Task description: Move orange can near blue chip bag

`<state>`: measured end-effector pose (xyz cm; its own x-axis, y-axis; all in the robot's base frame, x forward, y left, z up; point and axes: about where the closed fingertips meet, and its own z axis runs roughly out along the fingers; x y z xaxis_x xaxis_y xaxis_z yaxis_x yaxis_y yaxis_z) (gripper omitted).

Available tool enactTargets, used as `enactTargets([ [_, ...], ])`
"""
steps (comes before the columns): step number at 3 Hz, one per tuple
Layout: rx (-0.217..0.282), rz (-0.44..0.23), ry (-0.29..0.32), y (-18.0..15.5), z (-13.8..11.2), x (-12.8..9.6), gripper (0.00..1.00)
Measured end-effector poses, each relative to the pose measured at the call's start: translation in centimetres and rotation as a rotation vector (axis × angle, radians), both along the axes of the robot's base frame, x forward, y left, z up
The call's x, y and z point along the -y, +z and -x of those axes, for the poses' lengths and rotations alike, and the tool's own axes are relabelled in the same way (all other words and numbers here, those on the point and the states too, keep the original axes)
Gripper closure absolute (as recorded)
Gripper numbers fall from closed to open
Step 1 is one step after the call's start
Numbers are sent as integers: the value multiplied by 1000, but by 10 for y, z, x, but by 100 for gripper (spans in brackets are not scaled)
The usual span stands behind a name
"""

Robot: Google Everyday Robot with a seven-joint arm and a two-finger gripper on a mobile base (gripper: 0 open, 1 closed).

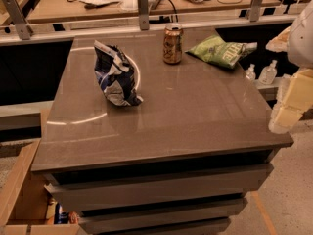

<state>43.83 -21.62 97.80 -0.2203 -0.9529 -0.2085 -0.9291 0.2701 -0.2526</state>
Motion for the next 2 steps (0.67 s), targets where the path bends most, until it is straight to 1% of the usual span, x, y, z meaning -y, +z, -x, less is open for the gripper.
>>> enactTargets([
  [1, 0, 0, 0, 0, 0, 0, 0],
  [2, 44, -57, -36, 0, -14, -3, 0],
])
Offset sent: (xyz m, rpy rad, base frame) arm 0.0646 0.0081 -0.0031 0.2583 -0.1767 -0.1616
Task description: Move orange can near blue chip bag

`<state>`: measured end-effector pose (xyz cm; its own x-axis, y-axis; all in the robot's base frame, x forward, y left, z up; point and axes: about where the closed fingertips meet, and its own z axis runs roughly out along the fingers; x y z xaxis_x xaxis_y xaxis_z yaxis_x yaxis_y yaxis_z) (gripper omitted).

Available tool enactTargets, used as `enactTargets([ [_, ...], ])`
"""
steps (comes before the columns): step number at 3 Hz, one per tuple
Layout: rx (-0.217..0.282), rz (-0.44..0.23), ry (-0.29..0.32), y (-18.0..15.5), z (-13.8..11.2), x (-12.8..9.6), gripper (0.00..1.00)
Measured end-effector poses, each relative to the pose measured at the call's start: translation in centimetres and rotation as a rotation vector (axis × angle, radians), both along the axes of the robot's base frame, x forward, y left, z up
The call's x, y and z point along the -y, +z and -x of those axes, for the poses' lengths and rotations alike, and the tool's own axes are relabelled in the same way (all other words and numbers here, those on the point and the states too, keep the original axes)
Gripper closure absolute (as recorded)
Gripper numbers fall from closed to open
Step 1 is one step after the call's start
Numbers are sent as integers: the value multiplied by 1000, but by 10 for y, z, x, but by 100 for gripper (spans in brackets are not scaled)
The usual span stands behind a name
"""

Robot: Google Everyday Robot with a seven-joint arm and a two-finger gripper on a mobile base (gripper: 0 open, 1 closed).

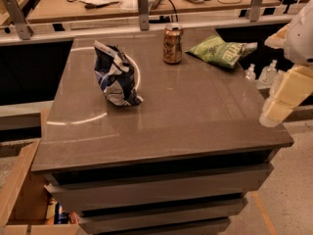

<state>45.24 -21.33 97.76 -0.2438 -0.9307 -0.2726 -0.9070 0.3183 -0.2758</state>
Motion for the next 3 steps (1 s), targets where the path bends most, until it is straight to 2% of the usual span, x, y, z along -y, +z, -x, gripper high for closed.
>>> enactTargets([
  [1, 106, -128, -76, 2, -39, -1, 0],
  [2, 201, -268, -125, 1, -83, 2, 0],
  [3, 258, -399, -171, -10, -125, 10, 0],
])
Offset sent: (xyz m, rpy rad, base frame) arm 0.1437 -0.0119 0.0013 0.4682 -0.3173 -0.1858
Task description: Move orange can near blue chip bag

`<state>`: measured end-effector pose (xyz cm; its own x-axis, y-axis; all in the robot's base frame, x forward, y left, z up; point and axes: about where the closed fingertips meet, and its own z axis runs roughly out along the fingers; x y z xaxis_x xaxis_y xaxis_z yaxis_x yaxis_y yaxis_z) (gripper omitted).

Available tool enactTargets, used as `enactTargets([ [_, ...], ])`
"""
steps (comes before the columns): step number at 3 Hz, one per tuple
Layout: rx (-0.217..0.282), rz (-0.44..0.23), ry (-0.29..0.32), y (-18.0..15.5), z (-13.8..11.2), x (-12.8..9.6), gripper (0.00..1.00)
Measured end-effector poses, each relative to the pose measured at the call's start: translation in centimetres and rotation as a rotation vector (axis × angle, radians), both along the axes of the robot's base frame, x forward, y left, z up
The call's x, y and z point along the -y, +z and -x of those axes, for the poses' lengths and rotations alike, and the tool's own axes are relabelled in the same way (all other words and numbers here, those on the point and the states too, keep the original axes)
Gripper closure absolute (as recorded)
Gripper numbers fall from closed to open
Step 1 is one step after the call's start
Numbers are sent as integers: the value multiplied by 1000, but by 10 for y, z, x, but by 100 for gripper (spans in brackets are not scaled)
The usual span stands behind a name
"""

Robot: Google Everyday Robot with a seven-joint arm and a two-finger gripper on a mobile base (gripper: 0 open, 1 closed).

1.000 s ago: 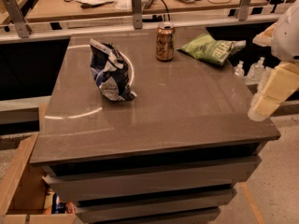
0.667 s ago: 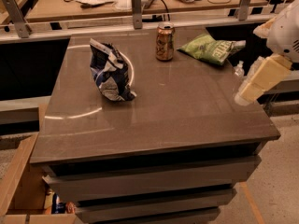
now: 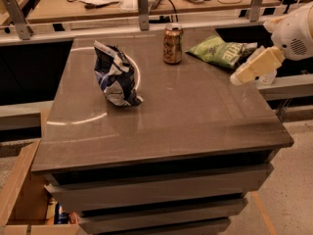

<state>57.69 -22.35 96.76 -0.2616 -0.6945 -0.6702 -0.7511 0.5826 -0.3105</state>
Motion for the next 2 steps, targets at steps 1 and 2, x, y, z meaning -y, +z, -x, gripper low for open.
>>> enactTargets([
  [1, 17, -102, -42, -20, -35, 10, 0],
  [2, 41, -197, -17, -36, -67, 12, 0],
])
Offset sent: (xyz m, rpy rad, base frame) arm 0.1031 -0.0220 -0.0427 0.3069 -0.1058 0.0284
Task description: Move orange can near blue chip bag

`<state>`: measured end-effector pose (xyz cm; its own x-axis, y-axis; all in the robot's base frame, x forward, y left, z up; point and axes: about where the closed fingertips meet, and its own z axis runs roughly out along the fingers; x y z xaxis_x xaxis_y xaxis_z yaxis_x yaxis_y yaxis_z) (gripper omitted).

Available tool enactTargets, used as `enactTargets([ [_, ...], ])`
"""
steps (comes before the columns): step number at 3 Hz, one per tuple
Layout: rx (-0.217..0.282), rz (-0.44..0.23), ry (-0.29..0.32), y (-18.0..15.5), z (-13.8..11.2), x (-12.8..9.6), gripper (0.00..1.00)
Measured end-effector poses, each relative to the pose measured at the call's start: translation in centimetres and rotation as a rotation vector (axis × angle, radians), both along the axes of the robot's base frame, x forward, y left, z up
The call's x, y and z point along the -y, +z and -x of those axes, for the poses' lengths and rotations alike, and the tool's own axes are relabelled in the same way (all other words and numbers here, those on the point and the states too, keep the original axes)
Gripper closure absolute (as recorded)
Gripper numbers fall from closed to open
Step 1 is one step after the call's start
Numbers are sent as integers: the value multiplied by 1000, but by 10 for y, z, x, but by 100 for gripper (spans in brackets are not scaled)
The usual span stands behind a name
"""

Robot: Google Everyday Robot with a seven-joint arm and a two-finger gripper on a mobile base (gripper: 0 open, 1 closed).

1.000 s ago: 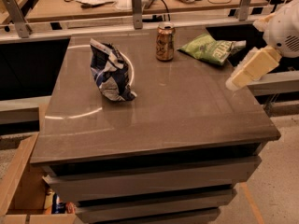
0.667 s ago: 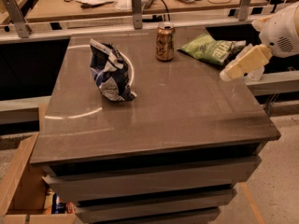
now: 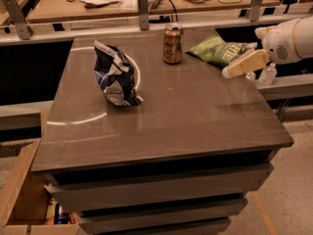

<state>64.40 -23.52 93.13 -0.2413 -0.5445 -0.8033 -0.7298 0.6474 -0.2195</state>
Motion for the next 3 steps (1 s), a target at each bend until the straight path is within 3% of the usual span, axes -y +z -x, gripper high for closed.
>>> enactTargets([
  [1, 0, 0, 0, 0, 0, 0, 0],
  [3, 59, -120, 68, -2, -42, -43, 0],
])
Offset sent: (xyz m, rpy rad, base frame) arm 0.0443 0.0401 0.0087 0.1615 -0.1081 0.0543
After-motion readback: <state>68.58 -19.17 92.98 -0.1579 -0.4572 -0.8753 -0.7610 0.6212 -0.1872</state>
